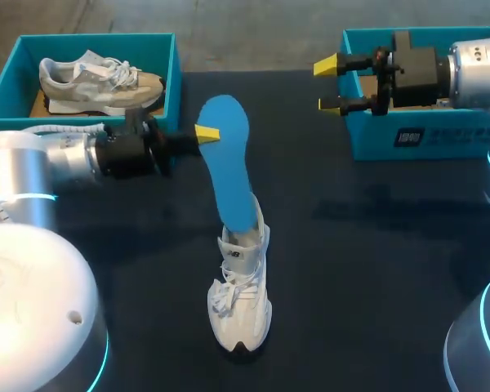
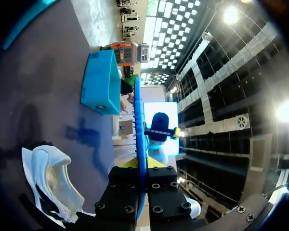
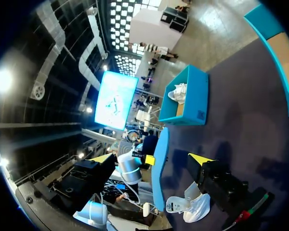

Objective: Take the shoe out of the shoebox, open the shoe tongue, remove and reinsert the insole, then place the shoe into the shoebox

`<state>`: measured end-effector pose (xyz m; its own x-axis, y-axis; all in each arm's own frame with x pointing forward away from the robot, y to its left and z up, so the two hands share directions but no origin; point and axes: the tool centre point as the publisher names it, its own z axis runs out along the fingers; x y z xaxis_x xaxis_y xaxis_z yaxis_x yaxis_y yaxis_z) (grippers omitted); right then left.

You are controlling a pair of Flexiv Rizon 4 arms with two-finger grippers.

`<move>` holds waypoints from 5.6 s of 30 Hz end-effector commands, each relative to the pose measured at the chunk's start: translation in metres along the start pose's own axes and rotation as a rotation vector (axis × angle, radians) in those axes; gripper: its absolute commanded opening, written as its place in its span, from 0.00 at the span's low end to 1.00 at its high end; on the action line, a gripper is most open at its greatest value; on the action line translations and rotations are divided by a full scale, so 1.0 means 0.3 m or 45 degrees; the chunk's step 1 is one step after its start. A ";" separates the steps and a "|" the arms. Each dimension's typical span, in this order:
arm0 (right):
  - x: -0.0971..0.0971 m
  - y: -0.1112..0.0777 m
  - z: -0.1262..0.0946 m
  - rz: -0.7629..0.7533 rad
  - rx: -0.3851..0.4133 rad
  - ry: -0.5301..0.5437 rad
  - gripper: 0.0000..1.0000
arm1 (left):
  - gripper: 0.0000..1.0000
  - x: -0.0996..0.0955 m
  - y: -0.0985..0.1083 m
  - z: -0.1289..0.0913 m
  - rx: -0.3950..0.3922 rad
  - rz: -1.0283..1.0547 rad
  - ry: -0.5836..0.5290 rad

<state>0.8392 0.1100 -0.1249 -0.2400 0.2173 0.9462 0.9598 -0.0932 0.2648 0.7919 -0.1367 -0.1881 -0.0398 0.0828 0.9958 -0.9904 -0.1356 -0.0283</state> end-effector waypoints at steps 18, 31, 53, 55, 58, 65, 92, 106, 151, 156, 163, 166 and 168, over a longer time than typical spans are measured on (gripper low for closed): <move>0.126 0.049 -0.036 -0.021 0.195 -0.399 1.00 | 0.00 -0.025 -0.010 0.034 -0.011 0.016 -0.027; 0.327 0.086 -0.012 -0.043 0.342 -1.081 1.00 | 0.00 -0.025 -0.010 0.034 -0.011 0.016 -0.027; 0.430 0.026 0.253 -0.033 0.373 -1.666 1.00 | 0.00 -0.025 -0.010 0.034 -0.011 0.016 -0.027; 0.433 0.015 0.284 -0.031 0.371 -1.673 1.00 | 0.00 -0.025 -0.010 0.034 -0.011 0.016 -0.027; 0.425 -0.006 0.329 -0.028 0.402 -1.709 1.00 | 0.00 -0.025 -0.010 0.034 -0.011 0.016 -0.027; 0.427 -0.066 0.390 0.001 0.374 -1.781 1.00 | 0.00 -0.025 -0.010 0.034 -0.011 0.016 -0.027; 0.406 -0.163 0.427 0.054 0.204 -1.342 1.00 | 0.00 -0.025 -0.010 0.034 -0.011 0.016 -0.027; 0.385 -0.160 0.340 0.102 0.174 -1.091 1.00 | 0.00 -0.025 -0.010 0.034 -0.011 0.016 -0.027; 0.136 -0.166 0.259 0.166 0.043 -0.103 1.00 | 0.00 -0.025 -0.010 0.034 -0.011 0.016 -0.027; 0.123 -0.193 0.256 0.154 0.010 -0.020 1.00 | 0.00 -0.025 -0.010 0.034 -0.011 0.016 -0.027; 0.117 -0.205 0.248 0.203 0.037 -0.002 1.00 | 0.00 -0.025 -0.010 0.034 -0.011 0.016 -0.027; 0.113 -0.202 0.244 0.228 0.046 0.009 1.00 | 0.00 -0.025 -0.010 0.034 -0.011 0.016 -0.027; 0.109 -0.199 0.243 0.237 0.047 0.016 1.00 | 0.00 -0.025 -0.010 0.034 -0.011 0.016 -0.027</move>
<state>0.7843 0.1942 -0.1190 -0.0426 0.3350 0.9413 0.9923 -0.0955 0.0789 0.7976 -0.1480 -0.1955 -0.0507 0.0637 0.9967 -0.9908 -0.1284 -0.0422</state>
